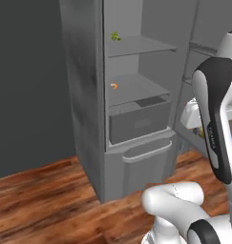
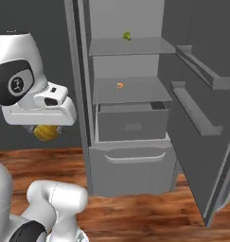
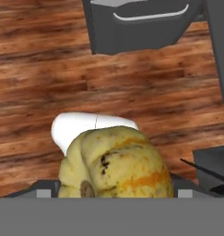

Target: Transport the fish and squash to the fridge. Place the fish on the rack containing meat and place the squash on the rack containing the vegetable, ensuring meats and vegetables are on different racks.

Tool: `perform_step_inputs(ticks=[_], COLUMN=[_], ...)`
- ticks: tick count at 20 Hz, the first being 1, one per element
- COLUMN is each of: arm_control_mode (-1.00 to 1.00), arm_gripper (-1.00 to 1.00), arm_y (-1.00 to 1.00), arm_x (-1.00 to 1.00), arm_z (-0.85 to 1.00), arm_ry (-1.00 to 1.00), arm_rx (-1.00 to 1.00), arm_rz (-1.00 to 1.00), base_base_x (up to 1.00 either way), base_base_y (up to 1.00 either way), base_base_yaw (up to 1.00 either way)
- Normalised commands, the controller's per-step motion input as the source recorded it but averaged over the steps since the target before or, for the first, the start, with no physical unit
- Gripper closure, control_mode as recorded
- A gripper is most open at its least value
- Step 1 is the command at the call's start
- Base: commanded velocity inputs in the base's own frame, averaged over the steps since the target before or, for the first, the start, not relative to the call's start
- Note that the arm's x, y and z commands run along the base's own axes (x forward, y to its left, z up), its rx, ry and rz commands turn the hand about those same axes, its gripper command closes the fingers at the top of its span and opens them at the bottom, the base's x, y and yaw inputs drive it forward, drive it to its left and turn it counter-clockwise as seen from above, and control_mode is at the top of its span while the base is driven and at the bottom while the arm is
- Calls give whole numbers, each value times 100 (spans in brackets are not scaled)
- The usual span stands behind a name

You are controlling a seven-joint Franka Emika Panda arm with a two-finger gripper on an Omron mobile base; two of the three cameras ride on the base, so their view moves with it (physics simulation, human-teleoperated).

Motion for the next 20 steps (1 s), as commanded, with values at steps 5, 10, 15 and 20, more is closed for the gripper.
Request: perform_step_inputs(ticks=[5, 10, 15, 20], arm_control_mode=[100, 100, 100, 100], arm_gripper=[100, 100, 100, 100], arm_y=[0, 0, 0, 0], arm_x=[0, 0, 0, 0], arm_z=[0, 0, 0, 0], arm_ry=[0, 0, 0, 0], arm_rx=[0, 0, 0, 0], arm_rz=[0, 0, 0, 0], base_base_x=[100, 96, 93, 99], base_base_y=[1, -34, -34, -4], base_base_yaw=[4, 3, 5, 0])
